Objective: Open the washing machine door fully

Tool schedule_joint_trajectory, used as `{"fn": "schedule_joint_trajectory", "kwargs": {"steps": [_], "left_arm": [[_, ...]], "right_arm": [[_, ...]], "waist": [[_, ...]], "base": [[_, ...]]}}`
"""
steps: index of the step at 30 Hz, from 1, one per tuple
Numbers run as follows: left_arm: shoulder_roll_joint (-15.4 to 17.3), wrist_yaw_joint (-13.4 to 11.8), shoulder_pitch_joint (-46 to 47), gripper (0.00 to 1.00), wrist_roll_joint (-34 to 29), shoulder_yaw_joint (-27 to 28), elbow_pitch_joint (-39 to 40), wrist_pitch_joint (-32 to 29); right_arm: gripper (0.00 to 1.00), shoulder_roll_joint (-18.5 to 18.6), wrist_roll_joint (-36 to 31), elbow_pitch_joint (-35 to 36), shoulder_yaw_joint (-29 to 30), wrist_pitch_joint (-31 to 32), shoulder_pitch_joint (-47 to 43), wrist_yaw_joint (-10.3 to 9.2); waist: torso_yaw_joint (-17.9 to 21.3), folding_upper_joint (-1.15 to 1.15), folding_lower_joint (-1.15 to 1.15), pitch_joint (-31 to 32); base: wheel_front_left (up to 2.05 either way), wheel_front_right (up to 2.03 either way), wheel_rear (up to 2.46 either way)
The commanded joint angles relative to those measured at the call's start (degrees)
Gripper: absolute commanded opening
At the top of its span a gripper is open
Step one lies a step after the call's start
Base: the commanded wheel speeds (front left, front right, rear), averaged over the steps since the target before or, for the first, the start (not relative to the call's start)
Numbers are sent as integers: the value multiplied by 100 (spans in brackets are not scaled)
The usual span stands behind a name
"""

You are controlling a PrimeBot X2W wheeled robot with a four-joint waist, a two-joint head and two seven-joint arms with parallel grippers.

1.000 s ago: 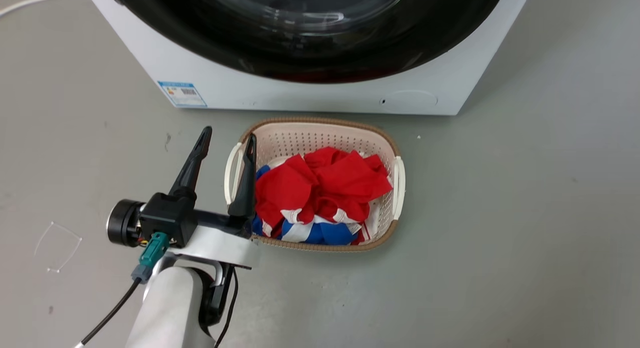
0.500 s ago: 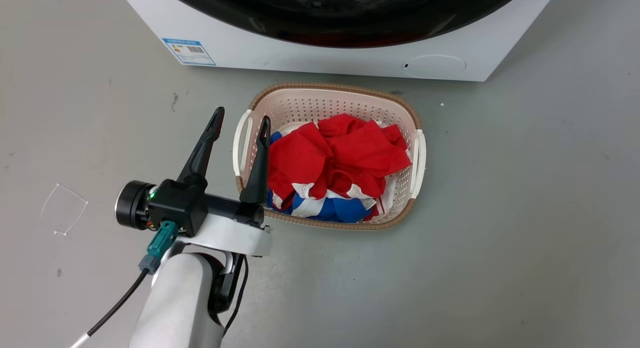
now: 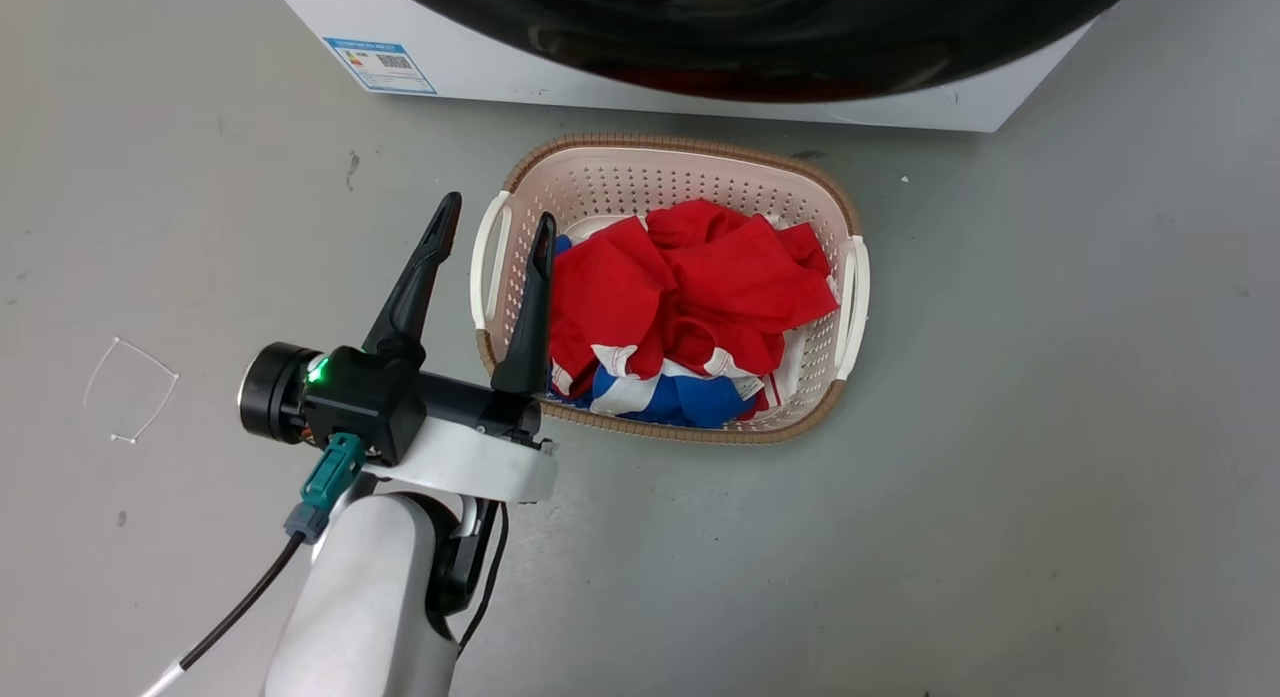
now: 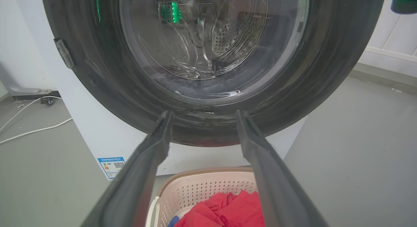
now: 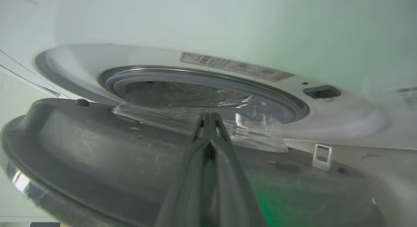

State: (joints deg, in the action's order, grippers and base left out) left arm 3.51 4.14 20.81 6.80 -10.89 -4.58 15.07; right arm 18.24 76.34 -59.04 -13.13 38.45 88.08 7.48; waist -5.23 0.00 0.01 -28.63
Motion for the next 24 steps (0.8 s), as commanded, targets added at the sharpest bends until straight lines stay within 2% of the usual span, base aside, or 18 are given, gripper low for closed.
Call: {"fn": "schedule_joint_trajectory", "kwargs": {"steps": [1, 12, 15, 24], "left_arm": [[-1, 12, 83, 100, -23, 12, 11, 15], [-13, 41, -102, 100, -50, 53, -168, 15], [1, 91, -262, 100, -48, 31, -328, 15], [58, 173, -679, 100, -4, -35, -586, 16]], "right_arm": [[0, -33, 33, 41, 3, 113, -90, 3], [0, -98, 277, 75, 22, 1138, -600, 2], [0, -145, 312, 131, -49, 1476, -1038, 1], [0, -345, 420, 393, -131, 1812, -2028, 3]], "waist": [[22, 0, -1, 23], [149, 0, -1, 421], [174, 0, -1, 828], [209, 0, -1, 1669]], "base": [[0, 0, 0], [0, 0, 0], [0, 0, 0], [0, 0, 0]]}}
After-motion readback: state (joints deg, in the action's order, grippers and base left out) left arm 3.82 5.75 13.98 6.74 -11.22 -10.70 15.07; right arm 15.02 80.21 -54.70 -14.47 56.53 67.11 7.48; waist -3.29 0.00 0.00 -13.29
